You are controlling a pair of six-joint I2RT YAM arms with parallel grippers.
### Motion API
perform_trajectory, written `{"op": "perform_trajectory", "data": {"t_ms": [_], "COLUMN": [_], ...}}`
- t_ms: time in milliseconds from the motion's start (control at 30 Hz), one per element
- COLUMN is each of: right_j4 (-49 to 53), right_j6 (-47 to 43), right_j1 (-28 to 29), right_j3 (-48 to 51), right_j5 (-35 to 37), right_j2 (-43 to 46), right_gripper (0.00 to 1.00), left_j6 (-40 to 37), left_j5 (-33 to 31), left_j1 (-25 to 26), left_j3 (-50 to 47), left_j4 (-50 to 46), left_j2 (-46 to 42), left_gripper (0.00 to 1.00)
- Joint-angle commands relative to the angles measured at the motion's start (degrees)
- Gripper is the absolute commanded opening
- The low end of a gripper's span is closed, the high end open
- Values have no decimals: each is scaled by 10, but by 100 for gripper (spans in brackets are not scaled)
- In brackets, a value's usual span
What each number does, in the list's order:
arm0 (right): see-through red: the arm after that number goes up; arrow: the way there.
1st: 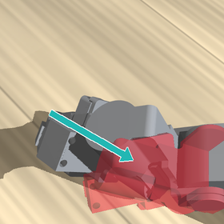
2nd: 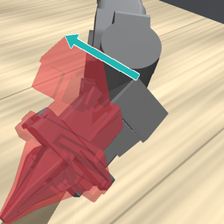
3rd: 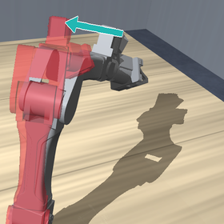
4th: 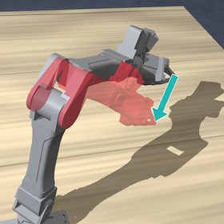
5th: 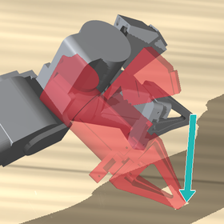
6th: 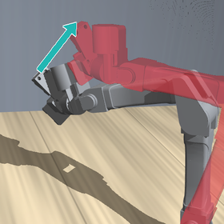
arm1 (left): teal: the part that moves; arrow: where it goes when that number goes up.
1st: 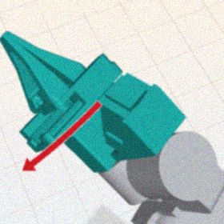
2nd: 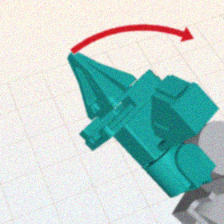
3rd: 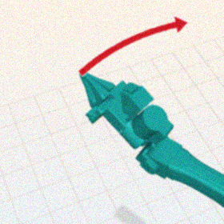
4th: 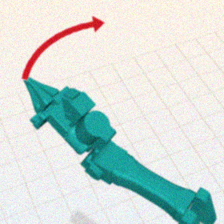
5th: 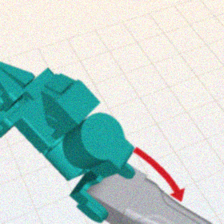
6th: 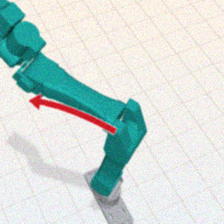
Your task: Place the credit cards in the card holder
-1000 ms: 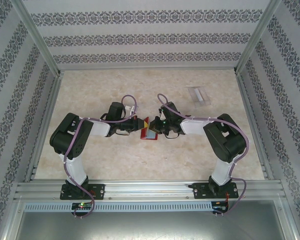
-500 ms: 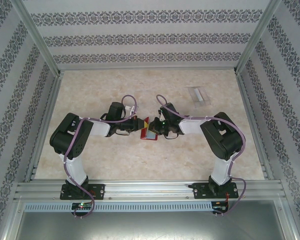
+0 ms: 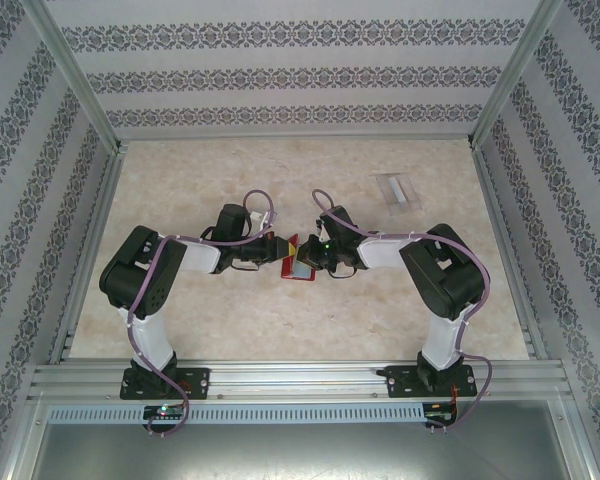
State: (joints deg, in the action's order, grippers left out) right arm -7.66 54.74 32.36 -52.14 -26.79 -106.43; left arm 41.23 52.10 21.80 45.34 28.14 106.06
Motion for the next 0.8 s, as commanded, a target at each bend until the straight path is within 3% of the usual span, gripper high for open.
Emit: {"op": "perform_trajectory", "data": {"t_ms": [0,267,433,767], "right_j4": [-17,-17,-16,-17], "right_j6": [-6,-6,-6,-7], "right_j1": [-4,-4,-3,-3], "right_j3": [-11,-12,-13,-13], "right_j5": [-14,-14,-15,-16], "right_j2": [-11,-11,-13,-17], "right_gripper": [8,8,8,8], "left_j6": [-9,-10,-10,-8], "left_j5": [2,4,4,5], "left_j1": [5,5,6,5], "left_j3": [-3,-5,-6,-7], "left_j4": [-20,-19,-18,-14], "left_j2": [6,5,4,3], "left_gripper": [18,22,9,12]}}
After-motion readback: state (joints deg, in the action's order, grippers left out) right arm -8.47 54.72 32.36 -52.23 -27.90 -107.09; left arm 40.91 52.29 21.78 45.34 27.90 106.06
